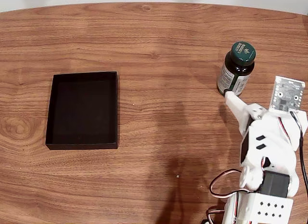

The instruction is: Pick up the pill bottle and place it in the black box.

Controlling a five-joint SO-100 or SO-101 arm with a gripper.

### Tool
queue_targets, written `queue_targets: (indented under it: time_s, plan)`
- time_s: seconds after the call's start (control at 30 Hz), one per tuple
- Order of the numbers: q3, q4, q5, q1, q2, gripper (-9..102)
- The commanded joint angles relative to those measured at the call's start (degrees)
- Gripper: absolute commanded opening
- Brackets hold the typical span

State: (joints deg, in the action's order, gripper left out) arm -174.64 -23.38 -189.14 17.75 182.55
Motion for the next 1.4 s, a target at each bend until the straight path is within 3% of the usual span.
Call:
queue_targets:
  time_s: [0.0,0.73,1.37]
  plan:
    - [1.05,9.67,-0.26,-1.14,-8.0,37]
    - [8.26,37.44,1.58,-2.64,-46.49,36]
    - [21.27,51.86,5.36,-2.81,-69.52,35]
